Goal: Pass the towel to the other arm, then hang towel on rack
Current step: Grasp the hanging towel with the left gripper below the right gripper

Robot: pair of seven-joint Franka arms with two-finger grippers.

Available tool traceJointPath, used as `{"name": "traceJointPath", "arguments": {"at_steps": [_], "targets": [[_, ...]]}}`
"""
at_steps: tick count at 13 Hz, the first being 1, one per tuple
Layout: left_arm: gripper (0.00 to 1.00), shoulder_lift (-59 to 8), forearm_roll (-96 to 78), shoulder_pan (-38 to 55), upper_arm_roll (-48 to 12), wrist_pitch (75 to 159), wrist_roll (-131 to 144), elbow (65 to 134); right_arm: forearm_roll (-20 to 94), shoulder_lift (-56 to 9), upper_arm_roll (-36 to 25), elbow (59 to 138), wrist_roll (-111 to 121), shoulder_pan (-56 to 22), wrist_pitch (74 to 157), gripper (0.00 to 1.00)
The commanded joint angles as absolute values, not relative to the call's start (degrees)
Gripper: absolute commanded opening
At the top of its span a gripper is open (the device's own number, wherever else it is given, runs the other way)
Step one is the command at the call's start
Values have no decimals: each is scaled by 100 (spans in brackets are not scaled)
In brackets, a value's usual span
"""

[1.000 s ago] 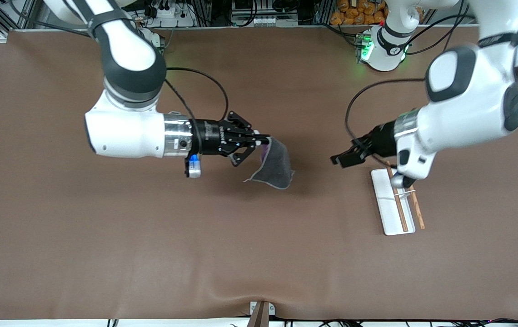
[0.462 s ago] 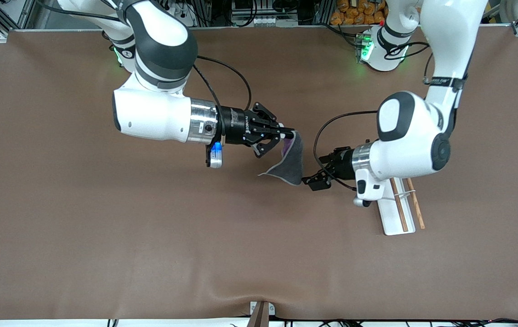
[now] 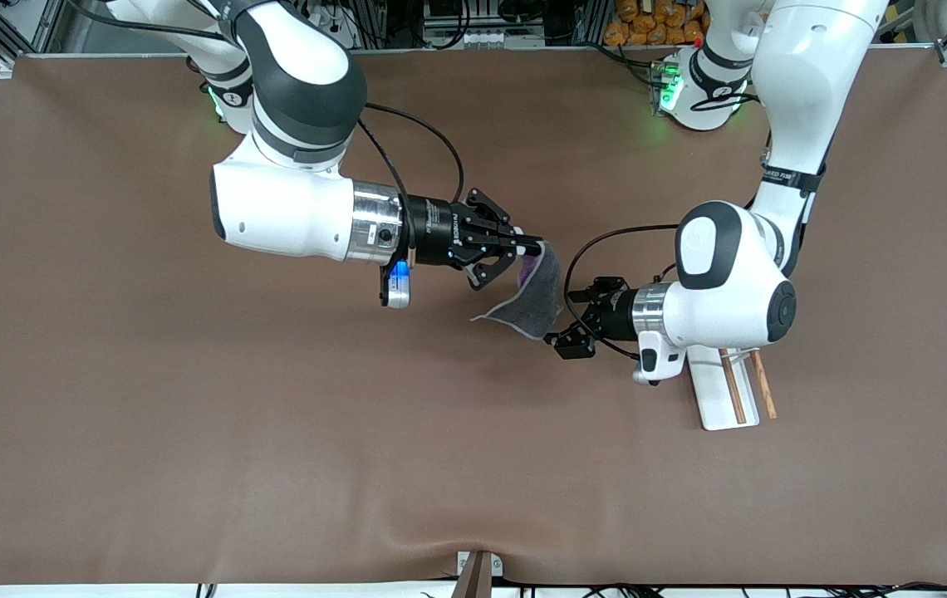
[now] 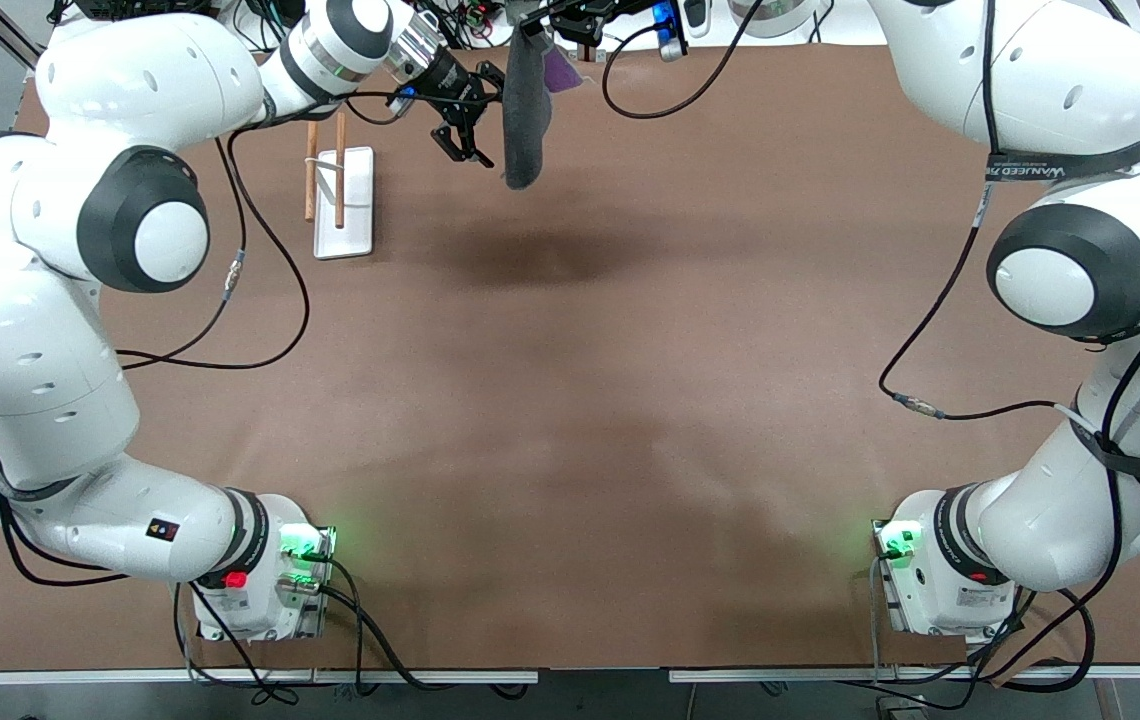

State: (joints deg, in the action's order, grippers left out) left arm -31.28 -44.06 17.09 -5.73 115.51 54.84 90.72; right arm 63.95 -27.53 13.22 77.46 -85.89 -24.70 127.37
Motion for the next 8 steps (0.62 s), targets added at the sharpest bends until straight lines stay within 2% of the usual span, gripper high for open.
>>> {"name": "traceJointPath", "arguments": {"at_steps": [1,8], "targets": [[100,-3103,-4509,1758,-571,11566,5651,9219,6504,-2856,1292,7550,-8684,-2522,12744,0],[100,-3155,-4518,1837,-580,11348,5730,9457,6504,-2856,1292,7550,-8675,-2487,12718,0]]}}
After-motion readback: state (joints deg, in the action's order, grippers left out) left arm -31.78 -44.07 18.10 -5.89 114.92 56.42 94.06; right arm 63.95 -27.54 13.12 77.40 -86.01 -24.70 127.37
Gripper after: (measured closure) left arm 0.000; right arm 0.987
